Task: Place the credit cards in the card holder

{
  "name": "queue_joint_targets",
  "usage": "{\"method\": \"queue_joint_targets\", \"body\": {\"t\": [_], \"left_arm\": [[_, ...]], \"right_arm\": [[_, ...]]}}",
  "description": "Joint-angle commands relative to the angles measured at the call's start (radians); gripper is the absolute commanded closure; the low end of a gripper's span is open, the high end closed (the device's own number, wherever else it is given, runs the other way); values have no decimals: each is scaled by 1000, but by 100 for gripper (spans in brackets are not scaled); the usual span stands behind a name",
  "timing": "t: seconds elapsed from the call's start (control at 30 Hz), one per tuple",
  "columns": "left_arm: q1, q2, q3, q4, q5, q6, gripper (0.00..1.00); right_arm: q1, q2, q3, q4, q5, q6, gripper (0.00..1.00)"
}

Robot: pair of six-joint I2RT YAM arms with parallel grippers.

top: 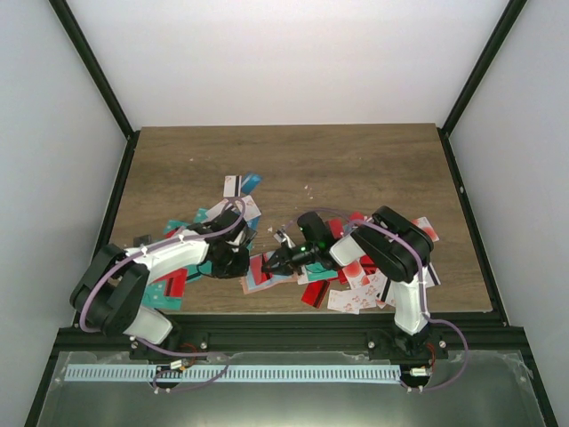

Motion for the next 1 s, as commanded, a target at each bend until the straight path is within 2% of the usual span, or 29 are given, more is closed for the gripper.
{"method": "queue_joint_targets", "body": {"t": [0.0,0.27,0.6,0.97], "left_arm": [[-15,13,-59,7,-35,-22,92],[-24,-18,-84,37,4,-45,91],[-27,-133,-69,-32,-32,-72,79],[-27,-100,-64,73,24,-60,78]], "right_arm": [[35,34,-15,-14,36,13,99],[51,37,-8,-79,90,-9,99],[55,-10,19,-271,172,-120,98],[62,-23,19,-265,146,-124,91]]}}
